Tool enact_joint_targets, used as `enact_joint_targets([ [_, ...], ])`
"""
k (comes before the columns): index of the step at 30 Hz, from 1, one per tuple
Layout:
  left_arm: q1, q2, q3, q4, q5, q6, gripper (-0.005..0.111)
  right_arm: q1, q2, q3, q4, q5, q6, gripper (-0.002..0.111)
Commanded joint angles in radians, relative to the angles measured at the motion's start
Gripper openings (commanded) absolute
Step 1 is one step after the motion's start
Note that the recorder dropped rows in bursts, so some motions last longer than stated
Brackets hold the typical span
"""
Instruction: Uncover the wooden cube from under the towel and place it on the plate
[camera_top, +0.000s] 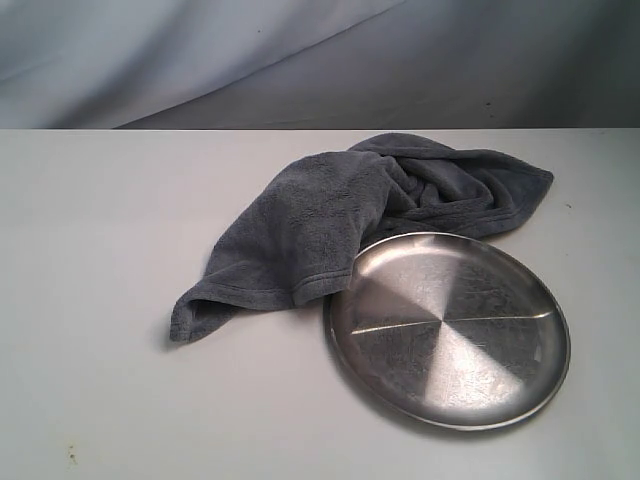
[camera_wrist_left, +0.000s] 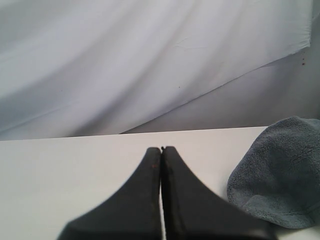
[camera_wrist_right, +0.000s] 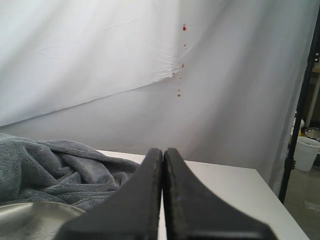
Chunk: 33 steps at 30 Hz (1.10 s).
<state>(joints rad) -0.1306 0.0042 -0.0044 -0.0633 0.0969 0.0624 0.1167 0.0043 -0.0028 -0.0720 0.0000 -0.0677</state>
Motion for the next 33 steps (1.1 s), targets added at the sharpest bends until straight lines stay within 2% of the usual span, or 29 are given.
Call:
enact_joint_targets([
  [1, 0.002, -0.004, 0.004, -0.002, -0.011, -0.002, 0.000, 0.005, -0.004, 0.003, -0.010, -0.011, 0.000, 0.000],
  [19, 0.002, -0.004, 0.004, -0.002, -0.011, -0.002, 0.000, 0.005, -0.004, 0.003, -0.010, -0.101, 0.002, 0.000],
  [24, 0.002, -0.004, 0.004, -0.002, -0.011, -0.002, 0.000, 0.005, -0.004, -0.005, -0.008, -0.332, 0.080, 0.000],
  [33, 0.002, -0.004, 0.004, -0.002, -0.011, -0.002, 0.000, 0.005, -0.004, -0.277, -0.014, -0.332, 0.073, 0.000],
])
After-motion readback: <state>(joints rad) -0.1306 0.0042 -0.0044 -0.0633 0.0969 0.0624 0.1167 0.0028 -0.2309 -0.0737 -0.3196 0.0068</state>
